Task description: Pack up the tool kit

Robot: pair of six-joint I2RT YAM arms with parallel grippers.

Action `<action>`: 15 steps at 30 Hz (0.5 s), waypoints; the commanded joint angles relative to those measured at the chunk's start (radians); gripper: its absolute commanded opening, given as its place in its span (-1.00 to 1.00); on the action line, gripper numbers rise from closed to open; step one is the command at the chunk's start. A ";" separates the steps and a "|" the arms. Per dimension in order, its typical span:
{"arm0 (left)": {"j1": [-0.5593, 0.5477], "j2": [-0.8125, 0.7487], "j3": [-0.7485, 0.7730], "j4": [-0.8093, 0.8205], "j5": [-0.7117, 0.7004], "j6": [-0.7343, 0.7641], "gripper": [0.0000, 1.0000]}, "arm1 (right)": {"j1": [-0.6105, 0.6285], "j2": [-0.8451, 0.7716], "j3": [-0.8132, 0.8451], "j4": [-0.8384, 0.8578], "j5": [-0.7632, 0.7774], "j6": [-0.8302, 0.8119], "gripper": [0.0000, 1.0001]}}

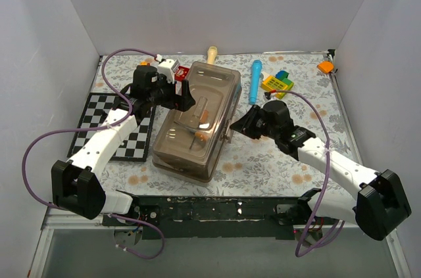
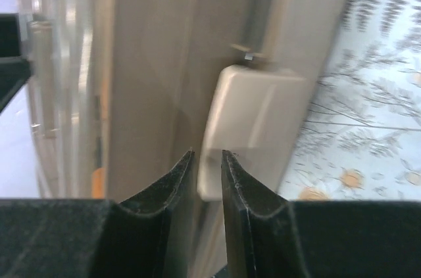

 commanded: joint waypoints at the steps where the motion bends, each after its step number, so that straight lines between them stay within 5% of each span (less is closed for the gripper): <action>1: -0.016 0.007 0.024 -0.004 0.071 -0.004 0.75 | 0.036 0.014 -0.005 0.225 -0.075 0.040 -0.38; 15: -0.019 0.011 0.022 -0.006 0.076 -0.003 0.75 | 0.048 -0.009 -0.009 0.190 -0.020 0.023 -0.23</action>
